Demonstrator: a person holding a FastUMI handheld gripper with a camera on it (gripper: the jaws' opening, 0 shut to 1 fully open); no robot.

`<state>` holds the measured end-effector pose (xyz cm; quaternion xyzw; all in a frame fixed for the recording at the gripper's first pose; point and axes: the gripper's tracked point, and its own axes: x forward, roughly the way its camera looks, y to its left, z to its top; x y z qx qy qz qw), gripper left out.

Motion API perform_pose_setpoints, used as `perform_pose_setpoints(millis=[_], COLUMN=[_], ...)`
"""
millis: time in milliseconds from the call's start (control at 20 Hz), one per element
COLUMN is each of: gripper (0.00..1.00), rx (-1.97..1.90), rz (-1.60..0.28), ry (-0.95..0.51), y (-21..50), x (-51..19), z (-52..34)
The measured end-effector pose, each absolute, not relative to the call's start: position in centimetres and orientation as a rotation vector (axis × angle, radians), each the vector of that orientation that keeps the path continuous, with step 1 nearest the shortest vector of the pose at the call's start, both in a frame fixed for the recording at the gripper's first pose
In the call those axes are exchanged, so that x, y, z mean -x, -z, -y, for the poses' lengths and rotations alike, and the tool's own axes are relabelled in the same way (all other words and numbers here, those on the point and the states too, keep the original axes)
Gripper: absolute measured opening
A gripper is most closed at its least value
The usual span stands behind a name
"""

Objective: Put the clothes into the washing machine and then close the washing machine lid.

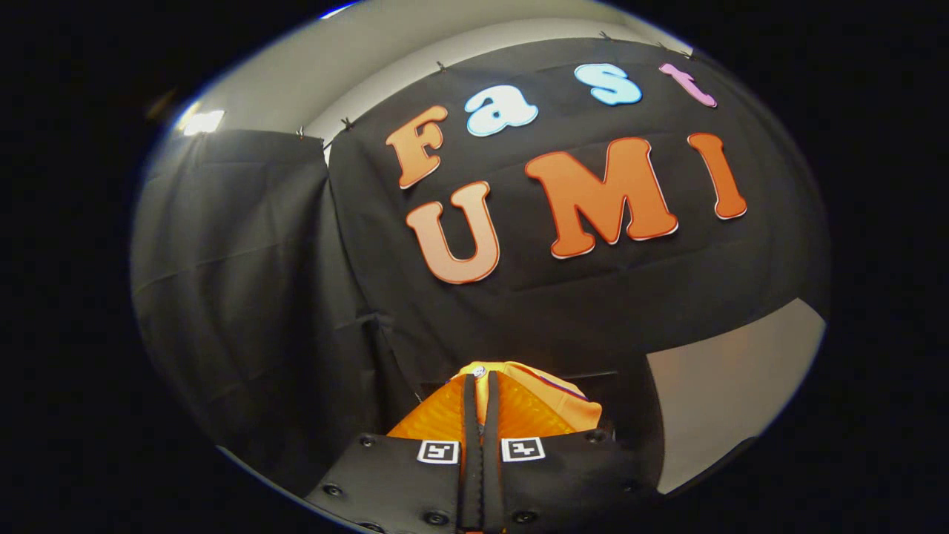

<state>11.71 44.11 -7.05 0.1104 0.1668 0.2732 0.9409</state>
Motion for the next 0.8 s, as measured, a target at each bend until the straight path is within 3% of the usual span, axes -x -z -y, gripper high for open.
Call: perform_pose_setpoints(millis=[800], gripper=[0.08], rx=[-0.160], rz=[-0.842], ry=[-0.409], y=[36.3], x=[-16.2], z=[-51.5])
